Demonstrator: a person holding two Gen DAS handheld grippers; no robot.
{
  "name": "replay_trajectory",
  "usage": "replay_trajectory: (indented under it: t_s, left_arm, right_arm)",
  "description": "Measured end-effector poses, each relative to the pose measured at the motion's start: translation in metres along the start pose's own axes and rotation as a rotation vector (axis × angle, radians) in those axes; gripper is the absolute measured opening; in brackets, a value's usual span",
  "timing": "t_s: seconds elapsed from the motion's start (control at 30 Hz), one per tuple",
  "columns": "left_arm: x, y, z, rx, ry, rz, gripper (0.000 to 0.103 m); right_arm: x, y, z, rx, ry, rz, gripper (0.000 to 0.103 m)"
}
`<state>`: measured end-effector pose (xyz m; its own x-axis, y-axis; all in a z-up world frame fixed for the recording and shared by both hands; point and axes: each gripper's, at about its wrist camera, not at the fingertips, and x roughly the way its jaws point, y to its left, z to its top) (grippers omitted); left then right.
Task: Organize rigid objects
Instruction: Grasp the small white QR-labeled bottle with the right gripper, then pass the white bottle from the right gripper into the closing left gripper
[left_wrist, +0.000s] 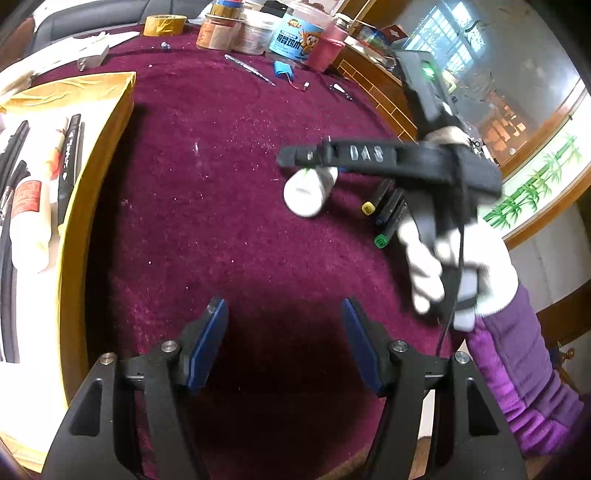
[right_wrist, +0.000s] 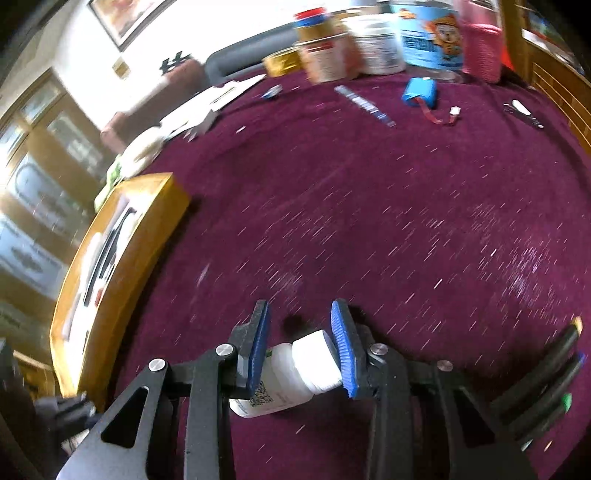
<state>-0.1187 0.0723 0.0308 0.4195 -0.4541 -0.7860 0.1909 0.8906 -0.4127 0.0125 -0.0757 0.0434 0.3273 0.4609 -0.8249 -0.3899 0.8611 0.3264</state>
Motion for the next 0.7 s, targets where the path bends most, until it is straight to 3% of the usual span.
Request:
replay_trajectory:
  t_s: [0.13,0.27,0.33,0.43,0.47,0.5,0.57,0.6,0.7]
  left_arm:
    - [0.000,-0.003,-0.003,-0.005,0.006,0.006,0.063]
    - [-0.005,-0.010,-0.009,0.010,-0.001,0.008,0.063]
    - [-0.009,-0.012,-0.011,0.019,-0.010,0.011,0.063]
    - [-0.010,-0.013,-0.010,0.024,-0.025,0.025,0.063]
    - [-0.009,-0.013,-0.010,0.027,-0.027,0.028,0.063]
    - [-0.007,-0.014,-0.007,0.033,-0.029,0.035,0.063]
    - [-0.003,-0.016,-0.004,0.057,-0.038,0.058,0.063]
    - [0.000,-0.018,0.000,0.071,-0.046,0.071,0.063]
    - [0.009,-0.026,0.016,0.122,-0.085,0.105,0.063]
  right_arm:
    - [-0.004,0.026,-0.024,-0.094,0.020,0.007,0.037]
    - [-0.017,0.034,-0.039,-0.095,0.030,0.081,0.038]
    - [-0.041,0.027,-0.045,-0.085,-0.040,0.089,0.038]
    - [-0.093,0.010,-0.057,-0.044,-0.228,0.011,0.040]
    - [-0.110,0.005,-0.064,-0.038,-0.298,-0.031,0.052]
    - [-0.125,-0.002,-0.070,-0.023,-0.359,-0.073,0.078]
    - [-0.150,-0.024,-0.083,0.053,-0.498,-0.143,0.102]
    - [-0.159,-0.041,-0.089,0.118,-0.544,-0.169,0.102]
    - [-0.158,-0.084,-0.086,0.256,-0.457,-0.148,0.099]
